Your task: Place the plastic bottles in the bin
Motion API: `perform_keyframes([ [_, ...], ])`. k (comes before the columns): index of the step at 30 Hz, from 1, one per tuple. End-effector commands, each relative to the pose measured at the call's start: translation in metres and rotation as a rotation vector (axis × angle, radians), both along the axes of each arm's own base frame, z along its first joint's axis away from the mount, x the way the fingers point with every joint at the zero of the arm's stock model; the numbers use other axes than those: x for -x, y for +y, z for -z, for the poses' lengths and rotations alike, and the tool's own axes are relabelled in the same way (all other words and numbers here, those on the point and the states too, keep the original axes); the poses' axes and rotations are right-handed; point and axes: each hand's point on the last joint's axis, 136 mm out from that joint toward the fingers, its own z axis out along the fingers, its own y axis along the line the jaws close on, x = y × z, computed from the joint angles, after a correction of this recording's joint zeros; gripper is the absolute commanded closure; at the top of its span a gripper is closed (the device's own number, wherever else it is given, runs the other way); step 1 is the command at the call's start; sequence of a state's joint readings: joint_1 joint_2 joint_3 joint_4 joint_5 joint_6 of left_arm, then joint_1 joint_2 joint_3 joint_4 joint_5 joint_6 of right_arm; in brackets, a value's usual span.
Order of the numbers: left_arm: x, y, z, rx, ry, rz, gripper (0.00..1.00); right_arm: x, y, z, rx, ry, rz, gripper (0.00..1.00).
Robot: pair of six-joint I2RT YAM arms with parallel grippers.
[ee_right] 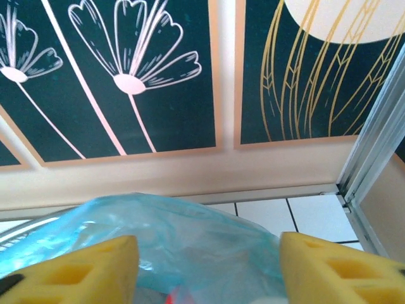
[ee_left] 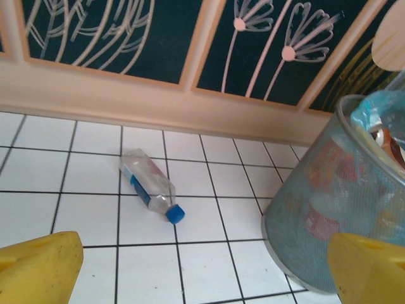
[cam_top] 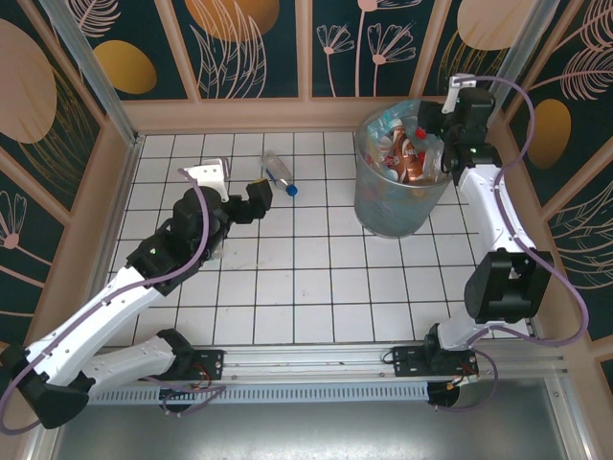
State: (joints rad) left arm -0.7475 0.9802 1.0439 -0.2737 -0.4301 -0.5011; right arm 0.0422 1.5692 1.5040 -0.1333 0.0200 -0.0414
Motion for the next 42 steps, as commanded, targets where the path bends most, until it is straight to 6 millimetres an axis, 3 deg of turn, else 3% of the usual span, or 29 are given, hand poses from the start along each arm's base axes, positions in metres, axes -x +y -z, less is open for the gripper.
perform_keyframes([
  [1, 0.005, 0.022, -0.023, -0.007, -0.051, -0.080, 0.02, 0.023, 0.022, -0.059, 0.019, -0.113, -0.013, 0.29],
  [6, 0.009, 0.045, -0.029, -0.059, -0.050, -0.168, 0.02, 0.050, 0.068, -0.101, 0.035, -0.213, -0.049, 0.23],
  [7, 0.009, 0.047, -0.029, -0.070, -0.044, -0.179, 0.02, 0.056, 0.084, -0.107, 0.030, -0.236, -0.077, 0.23],
  [10, 0.010, 0.055, -0.027, -0.096, -0.018, -0.220, 0.01, 0.077, 0.154, -0.116, 0.029, -0.295, -0.249, 0.25],
  [12, 0.008, 0.060, -0.018, -0.101, 0.010, -0.241, 0.02, 0.087, 0.208, -0.100, 0.023, -0.288, -0.410, 0.25],
  [14, 0.004, 0.066, -0.001, -0.091, 0.053, -0.252, 0.02, 0.089, 0.248, -0.074, -0.003, -0.246, -0.513, 0.25],
  [17, -0.007, 0.076, 0.028, -0.016, 0.136, -0.239, 0.02, 0.072, 0.287, -0.026, -0.030, -0.140, -0.539, 0.26],
  [20, -0.013, 0.074, 0.042, 0.030, 0.163, -0.205, 0.02, 0.052, 0.318, 0.031, -0.032, -0.024, -0.539, 0.26],
  [23, -0.020, 0.063, 0.051, 0.055, 0.195, -0.164, 0.02, 0.030, 0.334, 0.093, -0.031, 0.085, -0.519, 0.26],
  [27, -0.025, 0.041, 0.056, 0.107, 0.225, -0.076, 0.02, 0.011, 0.342, 0.176, 0.017, 0.209, -0.475, 0.25],
  [32, -0.024, 0.033, 0.060, 0.133, 0.236, -0.035, 0.02, 0.008, 0.341, 0.246, 0.031, 0.313, -0.465, 0.25],
  [36, -0.020, 0.037, 0.073, 0.114, 0.260, -0.048, 0.02, 0.009, 0.345, 0.276, 0.018, 0.374, -0.493, 0.28],
  [42, -0.015, 0.041, 0.080, 0.119, 0.263, -0.057, 0.02, 0.008, 0.344, 0.302, 0.029, 0.429, -0.501, 0.33],
])
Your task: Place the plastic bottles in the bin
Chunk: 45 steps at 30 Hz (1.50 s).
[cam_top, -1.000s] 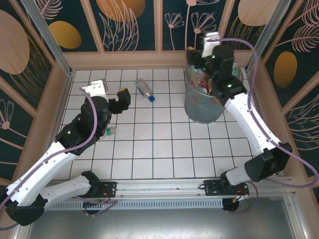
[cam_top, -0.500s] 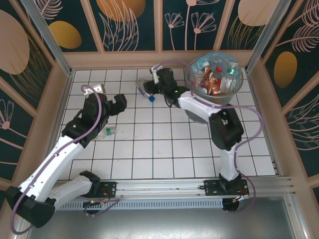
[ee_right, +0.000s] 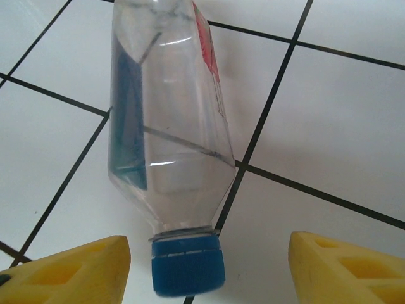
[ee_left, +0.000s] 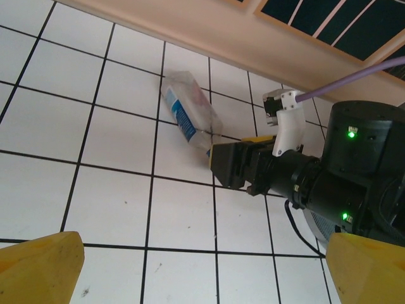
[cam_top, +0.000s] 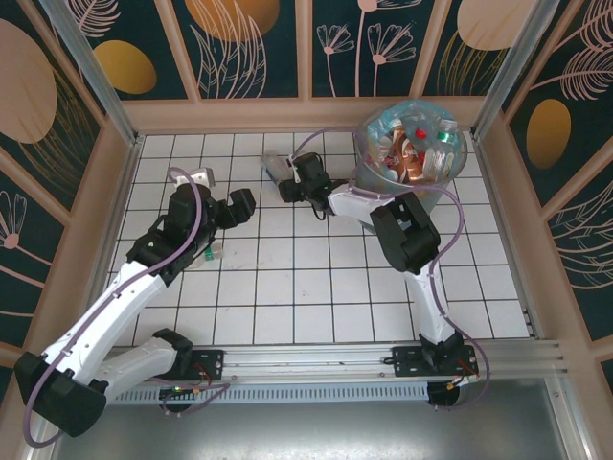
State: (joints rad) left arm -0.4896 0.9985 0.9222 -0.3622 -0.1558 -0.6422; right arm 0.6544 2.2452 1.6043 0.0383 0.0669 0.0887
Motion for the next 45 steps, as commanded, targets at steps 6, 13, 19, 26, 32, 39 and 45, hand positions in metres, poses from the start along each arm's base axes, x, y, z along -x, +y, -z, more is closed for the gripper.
perform_keyframes([
  [6, 0.003, 0.001, -0.009, 0.033, -0.030, 0.003, 0.03, -0.010, 0.000, 0.027, -0.002, 0.051, -0.008, 0.46],
  [13, 0.004, 0.006, -0.015, 0.014, -0.054, -0.009, 0.03, -0.007, 0.004, 0.019, -0.008, 0.043, -0.043, 0.36],
  [19, 0.002, 0.006, -0.016, 0.007, -0.066, -0.006, 0.02, -0.007, 0.006, 0.028, -0.005, 0.065, -0.061, 0.48],
  [26, 0.001, 0.006, -0.011, -0.001, -0.059, -0.009, 0.02, -0.005, 0.011, 0.019, -0.008, 0.058, -0.082, 0.63],
  [32, 0.000, 0.007, -0.012, -0.002, -0.065, -0.013, 0.02, -0.006, 0.009, -0.005, -0.014, 0.018, -0.086, 0.69],
  [39, 0.000, 0.014, -0.016, -0.026, -0.088, -0.038, 0.03, 0.007, 0.010, -0.021, -0.061, 0.009, -0.091, 0.79],
  [45, -0.015, 0.019, -0.040, -0.071, -0.189, -0.076, 0.03, 0.038, 0.027, -0.047, -0.092, -0.030, -0.158, 0.83],
])
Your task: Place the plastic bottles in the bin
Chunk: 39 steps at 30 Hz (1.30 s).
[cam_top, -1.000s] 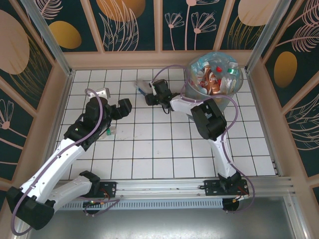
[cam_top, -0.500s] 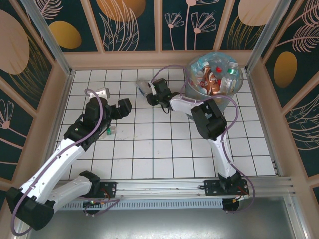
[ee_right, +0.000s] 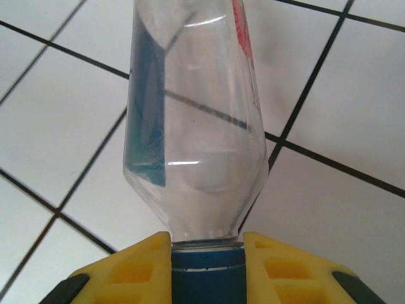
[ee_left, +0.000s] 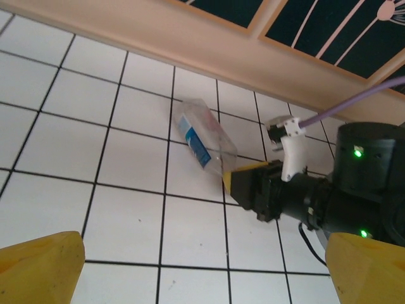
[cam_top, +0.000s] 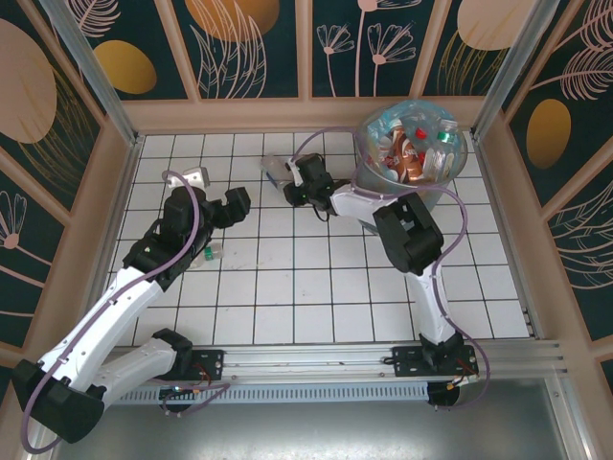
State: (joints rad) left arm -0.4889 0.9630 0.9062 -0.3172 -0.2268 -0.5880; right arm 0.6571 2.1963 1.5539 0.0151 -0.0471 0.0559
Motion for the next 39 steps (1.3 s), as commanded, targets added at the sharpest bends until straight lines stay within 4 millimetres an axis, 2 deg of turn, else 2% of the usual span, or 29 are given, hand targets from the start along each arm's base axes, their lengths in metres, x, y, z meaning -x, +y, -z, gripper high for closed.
perform_keyframes([
  [1, -0.015, 0.006, -0.035, -0.031, -0.129, -0.041, 0.03, 0.020, 0.020, -0.052, -0.086, -0.089, -0.047, 0.83],
  [5, -0.025, 0.006, -0.078, -0.024, -0.214, -0.057, 0.04, 0.037, 0.017, -0.081, -0.147, -0.126, -0.043, 0.84],
  [8, -0.026, 0.005, -0.099, 0.003, -0.262, -0.057, 0.05, 0.055, 0.016, -0.111, -0.198, -0.172, -0.072, 0.85],
  [15, -0.019, 0.004, -0.119, 0.056, -0.306, -0.042, 0.06, 0.089, 0.003, -0.188, -0.248, -0.281, -0.111, 0.85],
  [21, -0.021, -0.005, -0.131, 0.054, -0.308, 0.002, 0.06, 0.112, -0.030, -0.257, -0.292, -0.380, -0.070, 0.85],
  [24, -0.023, -0.017, -0.140, 0.061, -0.310, 0.064, 0.07, 0.120, -0.051, -0.288, -0.302, -0.414, -0.043, 0.85],
  [27, -0.028, -0.035, -0.145, 0.074, -0.295, 0.138, 0.08, 0.128, -0.072, -0.319, -0.397, -0.402, -0.064, 0.85],
  [29, -0.033, -0.048, -0.148, 0.095, -0.284, 0.185, 0.10, 0.129, -0.092, -0.337, -0.439, -0.405, -0.049, 0.85],
  [31, -0.037, -0.059, -0.150, 0.118, -0.275, 0.227, 0.11, 0.124, -0.114, -0.348, -0.409, -0.421, 0.009, 0.85],
  [33, -0.040, -0.073, -0.151, 0.133, -0.263, 0.270, 0.12, 0.119, -0.135, -0.348, -0.357, -0.420, 0.070, 0.85],
  [35, -0.041, -0.090, -0.150, 0.131, -0.252, 0.313, 0.12, 0.108, -0.172, -0.344, -0.306, -0.410, 0.167, 0.85],
  [39, -0.035, -0.125, -0.143, 0.086, -0.229, 0.401, 0.11, 0.104, -0.229, -0.336, -0.256, -0.396, 0.300, 0.84],
])
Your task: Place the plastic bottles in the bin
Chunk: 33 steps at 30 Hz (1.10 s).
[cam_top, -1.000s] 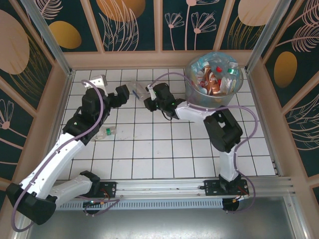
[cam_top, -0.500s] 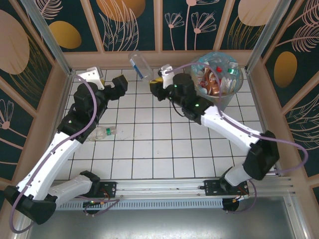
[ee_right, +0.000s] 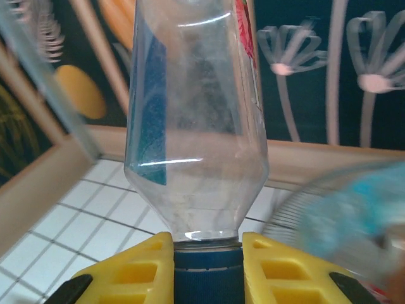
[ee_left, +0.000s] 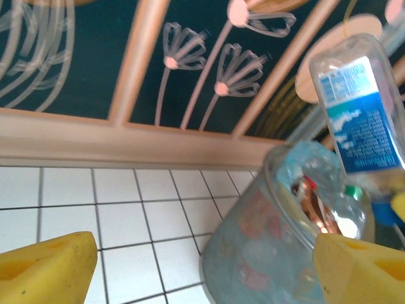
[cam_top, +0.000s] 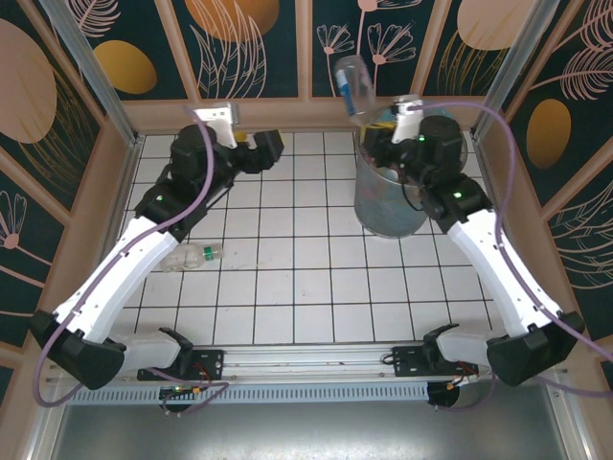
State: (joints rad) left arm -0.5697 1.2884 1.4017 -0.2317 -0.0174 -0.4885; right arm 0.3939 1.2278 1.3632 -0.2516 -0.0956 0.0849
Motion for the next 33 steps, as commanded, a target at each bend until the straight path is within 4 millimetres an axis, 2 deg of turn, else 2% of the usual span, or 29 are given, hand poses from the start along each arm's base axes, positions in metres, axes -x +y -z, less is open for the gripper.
perform_keyframes([
  [1, 0.012, -0.027, -0.004, -0.027, -0.005, 0.105, 0.11, 0.008, -0.044, 0.004, 0.027, 0.044, 0.108, 0.84],
  [4, 0.013, -0.034, 0.004, -0.025, 0.015, 0.122, 0.11, 0.009, -0.078, 0.016, 0.044, 0.087, 0.199, 0.84],
  [7, 0.014, -0.030, 0.007, -0.025, 0.014, 0.104, 0.11, 0.009, -0.111, 0.031, 0.072, 0.141, 0.301, 0.84],
  [10, 0.015, -0.027, 0.010, -0.035, 0.010, 0.093, 0.11, 0.013, -0.129, 0.042, 0.091, 0.163, 0.345, 0.83],
  [14, 0.015, -0.024, 0.015, -0.046, 0.014, 0.083, 0.10, 0.014, -0.135, 0.059, 0.090, 0.189, 0.355, 0.79],
  [16, 0.014, -0.025, 0.018, -0.048, 0.020, 0.085, 0.10, 0.013, -0.136, 0.066, 0.092, 0.200, 0.357, 0.73],
  [21, 0.014, -0.026, 0.023, -0.045, 0.027, 0.086, 0.10, 0.010, -0.140, 0.067, 0.087, 0.191, 0.386, 0.45],
  [22, 0.015, -0.025, 0.023, -0.046, 0.027, 0.084, 0.09, 0.011, -0.140, 0.064, 0.086, 0.183, 0.387, 0.42],
  [25, 0.014, -0.024, 0.023, -0.054, 0.024, 0.080, 0.09, 0.010, -0.142, 0.056, 0.084, 0.164, 0.396, 0.37],
  [29, 0.014, -0.023, 0.021, -0.051, 0.017, 0.074, 0.09, 0.008, -0.142, 0.042, 0.078, 0.127, 0.400, 0.36],
  [33, 0.014, -0.022, 0.022, -0.049, 0.018, 0.069, 0.09, -0.002, -0.140, 0.036, 0.079, 0.112, 0.392, 0.43],
])
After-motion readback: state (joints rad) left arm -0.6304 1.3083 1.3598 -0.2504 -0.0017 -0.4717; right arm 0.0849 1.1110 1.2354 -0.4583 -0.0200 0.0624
